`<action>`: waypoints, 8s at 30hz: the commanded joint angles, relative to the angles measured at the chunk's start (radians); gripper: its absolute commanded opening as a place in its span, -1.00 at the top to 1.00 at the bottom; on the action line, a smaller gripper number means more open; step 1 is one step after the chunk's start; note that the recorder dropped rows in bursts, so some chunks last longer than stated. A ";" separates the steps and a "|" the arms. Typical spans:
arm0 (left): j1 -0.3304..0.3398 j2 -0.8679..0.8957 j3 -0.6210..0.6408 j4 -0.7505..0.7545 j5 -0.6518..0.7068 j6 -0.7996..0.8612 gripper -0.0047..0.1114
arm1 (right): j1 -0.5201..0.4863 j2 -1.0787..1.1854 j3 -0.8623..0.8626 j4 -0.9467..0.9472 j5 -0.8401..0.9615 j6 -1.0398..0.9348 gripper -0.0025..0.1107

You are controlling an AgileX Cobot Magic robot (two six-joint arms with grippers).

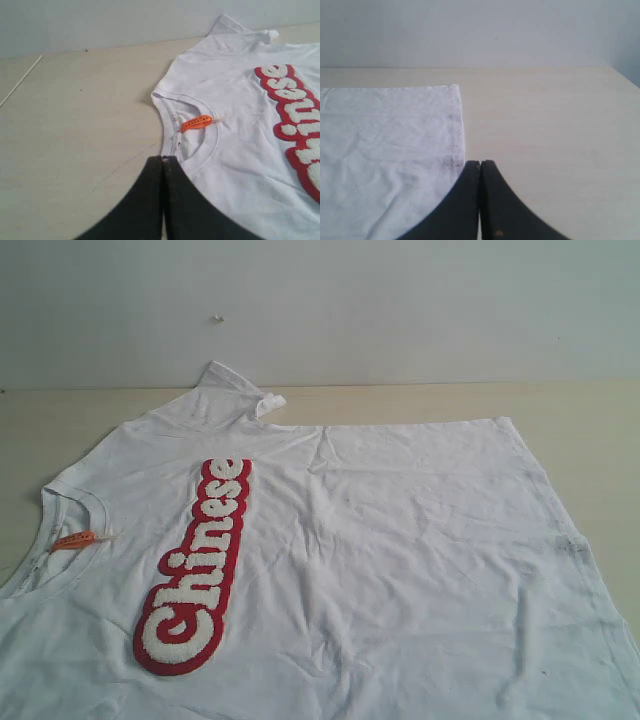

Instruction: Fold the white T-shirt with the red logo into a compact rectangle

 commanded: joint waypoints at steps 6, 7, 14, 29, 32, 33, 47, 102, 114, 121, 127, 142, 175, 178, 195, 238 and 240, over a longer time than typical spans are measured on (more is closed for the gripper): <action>-0.007 0.002 0.000 0.001 -0.011 0.003 0.92 | -0.004 -0.006 0.005 0.001 -0.004 0.000 0.96; -0.007 0.002 0.000 0.001 -0.011 0.003 0.92 | -0.002 -0.006 0.005 0.000 -0.007 0.000 0.96; -0.007 0.002 0.000 0.001 -0.011 0.003 0.92 | -0.002 -0.006 0.005 0.000 -0.007 0.000 0.96; -0.008 0.002 0.000 -0.166 -0.231 -0.216 0.92 | 0.027 -0.006 0.005 0.000 -0.007 0.000 0.96; -0.008 0.002 0.000 -0.171 -0.263 -0.327 0.92 | 0.027 -0.006 0.005 0.000 -0.007 0.000 0.96; -0.008 0.002 0.000 -0.176 -0.277 -0.349 0.92 | 0.027 -0.006 0.005 0.000 -0.007 0.000 0.96; -0.008 0.002 0.000 -0.184 -0.401 -0.662 0.92 | 0.027 -0.006 0.005 0.000 -0.007 0.000 0.96; -0.168 0.597 -1.001 -0.396 0.663 0.212 0.92 | 0.027 0.123 -0.326 -0.467 -0.525 1.046 0.96; -0.273 0.913 -1.247 -0.253 0.662 0.421 0.92 | 0.251 0.756 -0.878 -1.606 -0.646 1.459 0.96; -0.327 1.134 -1.268 -0.040 0.696 0.559 0.92 | 0.253 1.166 -1.085 -1.738 -0.884 1.578 0.96; -0.327 1.216 -1.268 -0.017 0.665 0.554 0.92 | 0.248 1.279 -1.093 -1.738 -0.517 1.583 0.96; -0.327 1.216 -1.268 -0.073 0.640 0.523 0.92 | 0.248 1.321 -0.955 -0.526 0.098 -0.124 0.96; -0.446 1.731 -1.268 0.168 0.707 0.771 0.92 | 0.259 1.615 -1.072 0.194 0.663 -1.248 0.96; -0.446 1.731 -1.268 0.159 0.753 0.648 0.92 | 0.259 1.615 -1.072 0.255 0.663 -1.248 0.96; -0.446 1.545 -1.268 0.036 0.854 0.465 0.92 | 0.259 1.615 -1.072 0.450 0.644 -1.333 0.96; -0.078 1.857 -1.247 -0.438 0.475 1.479 0.88 | 0.333 1.948 -1.365 0.084 0.591 -1.280 0.96; -0.071 1.836 -1.247 -0.471 0.526 1.485 0.78 | 0.333 1.948 -1.365 0.082 0.586 -1.272 0.96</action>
